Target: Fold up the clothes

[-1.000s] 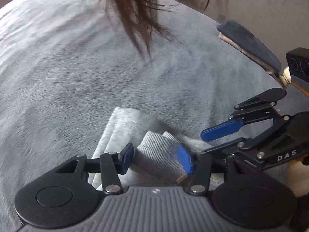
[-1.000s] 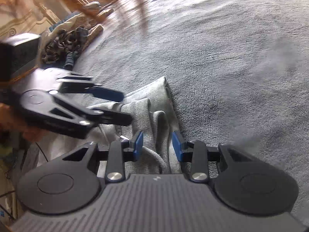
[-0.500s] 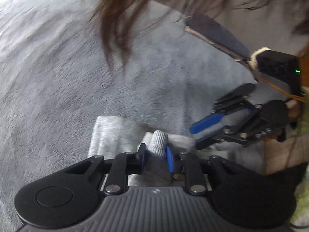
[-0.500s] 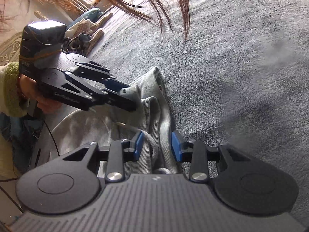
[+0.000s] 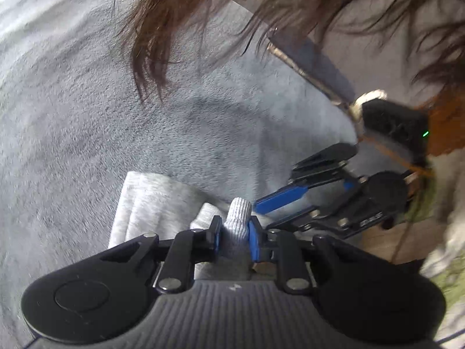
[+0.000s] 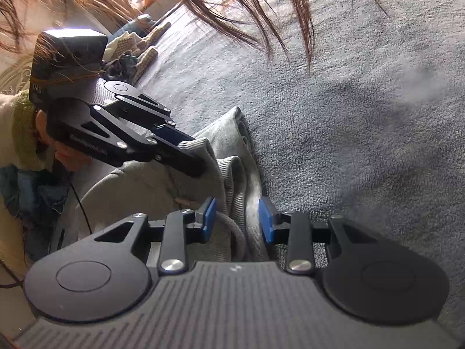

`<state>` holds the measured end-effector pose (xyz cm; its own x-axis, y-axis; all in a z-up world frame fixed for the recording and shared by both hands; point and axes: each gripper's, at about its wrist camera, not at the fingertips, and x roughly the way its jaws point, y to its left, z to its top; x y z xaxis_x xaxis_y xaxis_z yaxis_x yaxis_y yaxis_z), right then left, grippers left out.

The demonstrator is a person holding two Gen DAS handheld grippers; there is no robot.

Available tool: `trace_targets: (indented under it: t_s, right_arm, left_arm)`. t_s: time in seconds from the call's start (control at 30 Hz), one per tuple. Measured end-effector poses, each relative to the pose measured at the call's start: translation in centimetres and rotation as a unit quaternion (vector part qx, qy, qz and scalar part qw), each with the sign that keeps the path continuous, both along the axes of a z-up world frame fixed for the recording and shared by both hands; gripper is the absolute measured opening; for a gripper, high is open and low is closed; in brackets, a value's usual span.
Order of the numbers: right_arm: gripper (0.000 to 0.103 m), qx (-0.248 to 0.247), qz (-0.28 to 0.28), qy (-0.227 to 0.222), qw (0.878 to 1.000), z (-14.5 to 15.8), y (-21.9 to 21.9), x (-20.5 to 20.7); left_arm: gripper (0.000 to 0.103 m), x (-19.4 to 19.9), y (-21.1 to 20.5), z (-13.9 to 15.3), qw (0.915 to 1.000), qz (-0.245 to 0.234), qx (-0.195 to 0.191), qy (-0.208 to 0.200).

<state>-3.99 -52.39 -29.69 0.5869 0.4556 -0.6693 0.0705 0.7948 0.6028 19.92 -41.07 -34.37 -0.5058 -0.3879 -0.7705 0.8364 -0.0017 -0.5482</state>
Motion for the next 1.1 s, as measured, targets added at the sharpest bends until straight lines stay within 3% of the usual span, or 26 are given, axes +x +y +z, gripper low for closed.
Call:
trace_targets:
  t_s: [0.13, 0.3, 0.43, 0.57, 0.73, 0.87, 1.0, 1.03, 1.07, 1.1]
  right_arm:
    - [0.031, 0.018, 0.030, -0.020, 0.999, -0.2, 0.3, 0.5]
    - [0.032, 0.007, 0.107, -0.081, 0.991, 0.6, 0.8, 1.5]
    - [0.033, 0.049, 0.160, -0.091, 0.982, 0.2, 1.0, 2.3]
    - [0.034, 0.094, 0.148, -0.066, 0.982, -1.0, 1.0, 2.5]
    - [0.035, 0.108, 0.123, -0.057, 0.985, -0.9, 0.2, 1.6]
    - [0.059, 0.115, 0.176, -0.059, 0.976, -0.2, 1.1, 1.8]
    - [0.061, 0.062, 0.228, -0.060, 0.970, -0.4, 3.0, 2.6]
    - [0.060, 0.054, 0.229, -0.056, 0.970, -0.6, 3.3, 2.7]
    - [0.045, 0.059, 0.218, -0.049, 0.973, -0.8, 3.2, 2.7]
    - [0.016, 0.071, 0.203, -0.039, 0.976, -0.7, 3.0, 2.6]
  left_arm:
    - [0.019, -0.2, -0.1, 0.6, 0.9998, -0.012, 0.000, 0.013]
    - [0.019, -0.1, -0.3, 1.7, 0.9995, -0.022, -0.005, 0.024]
    - [0.019, -0.4, 0.0, 1.8, 0.9992, -0.029, 0.000, 0.026]
    - [0.019, -0.5, 0.0, 1.8, 0.9992, -0.023, -0.003, 0.032]
    - [0.019, -0.8, 0.7, 3.4, 0.9990, -0.025, -0.007, 0.037]
    - [0.019, -1.0, 1.3, 4.0, 0.9991, -0.013, -0.004, 0.040]
    - [0.019, -1.2, 1.5, 4.1, 0.9995, -0.006, -0.008, 0.029]
    - [0.019, -1.0, 1.5, 4.0, 0.9996, 0.001, -0.007, 0.026]
    - [0.019, -0.8, 1.5, 3.8, 0.9996, 0.008, -0.007, 0.025]
    - [0.019, -0.6, 1.4, 3.5, 0.9994, 0.016, -0.005, 0.031]
